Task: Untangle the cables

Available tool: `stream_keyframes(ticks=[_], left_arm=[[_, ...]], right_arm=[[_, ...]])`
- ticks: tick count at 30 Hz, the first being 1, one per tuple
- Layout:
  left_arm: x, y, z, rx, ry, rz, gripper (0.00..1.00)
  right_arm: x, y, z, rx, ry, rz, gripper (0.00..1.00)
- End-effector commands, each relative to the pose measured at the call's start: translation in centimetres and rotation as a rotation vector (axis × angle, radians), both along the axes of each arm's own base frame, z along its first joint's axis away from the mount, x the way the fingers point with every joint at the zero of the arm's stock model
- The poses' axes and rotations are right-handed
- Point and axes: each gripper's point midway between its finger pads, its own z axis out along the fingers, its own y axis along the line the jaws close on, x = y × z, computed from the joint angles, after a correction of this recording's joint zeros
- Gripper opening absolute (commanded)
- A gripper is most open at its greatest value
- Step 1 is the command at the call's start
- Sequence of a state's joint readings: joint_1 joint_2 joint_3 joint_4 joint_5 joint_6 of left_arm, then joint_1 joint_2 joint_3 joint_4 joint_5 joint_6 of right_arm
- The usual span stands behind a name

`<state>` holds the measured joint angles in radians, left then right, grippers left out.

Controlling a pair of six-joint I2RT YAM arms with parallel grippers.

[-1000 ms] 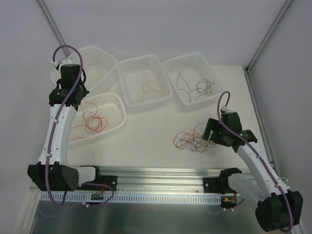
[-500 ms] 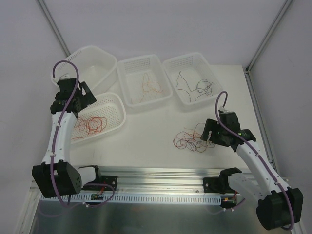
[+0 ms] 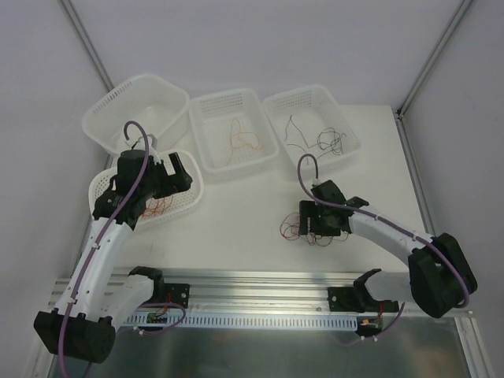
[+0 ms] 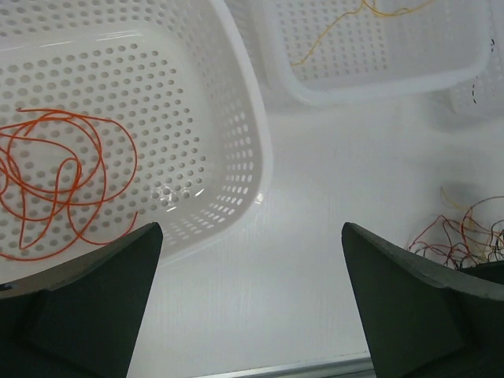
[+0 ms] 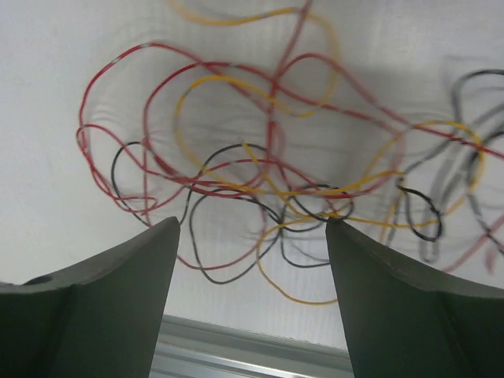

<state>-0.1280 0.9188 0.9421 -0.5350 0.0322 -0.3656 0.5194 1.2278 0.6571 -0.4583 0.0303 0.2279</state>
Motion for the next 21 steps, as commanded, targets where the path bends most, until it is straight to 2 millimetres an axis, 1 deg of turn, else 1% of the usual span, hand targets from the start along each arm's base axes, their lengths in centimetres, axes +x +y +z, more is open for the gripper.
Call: stream_keyframes(ticks=[1, 2, 3, 4, 5, 6, 7, 9, 10, 11, 12, 13, 14, 15, 16, 17, 18, 19, 20, 21], left_arm=[[-1.0, -2.5, 0.8, -0.096, -0.026, -0.069, 0.99], [-1.3, -3.1, 0.9, -0.107, -0.026, -0.087, 0.99], [-1.5, -3.4, 0.8, -0.114, -0.023, -0.093, 0.99], [-1.6, -3.8, 0.8, -0.126, -0.018, -0.097, 0.99], [-1.7, -4.3, 0.8, -0.131, -0.014, -0.114, 0.99], [-1.7, -4.8, 0.5, -0.136, -0.001, -0.124, 0.99], [-1.8, -5.2, 0.5, -0.153, 0.008, -0.125, 0.99], [-2.0, -6.7, 0.3, -0.162, 0.032, -0.161, 0.99], [-2.1, -7.3, 0.2, -0.168, 0.043, -0.165, 0.99], [-2.0, -7.7, 0.1, -0.160, 0.047, -0.165, 0.99], [-2.2, -8.8, 0.3, -0.160, 0.047, -0.198, 0.99], [-2.2, -9.6, 0.0, -0.163, 0.067, -0.202, 0.99], [-2.0, -9.9, -0.1, -0.154, 0.069, -0.195, 0.99], [-2.1, -11.5, -0.3, -0.160, 0.088, -0.219, 0.99], [-2.1, -12.2, -0.4, -0.162, 0.096, -0.226, 0.99], [-1.9, -12.7, -0.4, -0.154, 0.097, -0.221, 0.99], [-1.4, -13.6, -0.8, -0.140, 0.109, -0.217, 0.99], [-1.8, -15.0, -0.9, -0.144, 0.121, -0.239, 0.99], [-1.8, -16.0, -1.1, -0.139, 0.130, -0.249, 0.99], [-1.2, -17.0, -1.4, -0.124, 0.140, -0.247, 0.98]], right_arm=[[1.1, 5.3, 1.5, 0.132, -0.032, 0.067, 0.79], [0.5, 7.1, 1.4, 0.145, -0.021, 0.115, 0.78], [0.8, 8.7, 2.3, 0.167, -0.037, 0.149, 0.78], [0.6, 9.7, 2.6, 0.173, -0.040, 0.180, 0.78], [-0.4, 11.1, 3.0, 0.167, -0.037, 0.238, 0.78], [-0.3, 11.5, 2.9, 0.136, -0.046, 0.258, 0.78], [-0.4, 12.5, 4.0, 0.138, -0.065, 0.286, 0.78], [-0.1, 12.8, 4.8, 0.144, -0.087, 0.297, 0.78], [0.5, 12.4, 5.3, 0.125, -0.120, 0.277, 0.78], [0.5, 11.6, 5.5, 0.093, -0.127, 0.268, 0.78], [1.1, 10.6, 5.8, 0.045, -0.159, 0.246, 0.79], [1.4, 9.9, 6.6, 0.022, -0.192, 0.243, 0.78], [1.3, 8.8, 6.8, -0.020, -0.193, 0.234, 0.78], [1.7, 7.7, 7.1, -0.059, -0.219, 0.211, 0.78], [1.9, 6.7, 7.8, -0.067, -0.241, 0.187, 0.78], [1.7, 5.5, 7.7, -0.091, -0.236, 0.167, 0.78], [1.9, 4.5, 7.9, -0.107, -0.247, 0.140, 0.78], [2.3, 3.3, 7.9, -0.115, -0.249, 0.098, 0.78], [2.3, 2.3, 8.5, -0.109, -0.268, 0.069, 0.79], [2.2, 1.2, 8.2, -0.130, -0.269, 0.041, 0.78]])
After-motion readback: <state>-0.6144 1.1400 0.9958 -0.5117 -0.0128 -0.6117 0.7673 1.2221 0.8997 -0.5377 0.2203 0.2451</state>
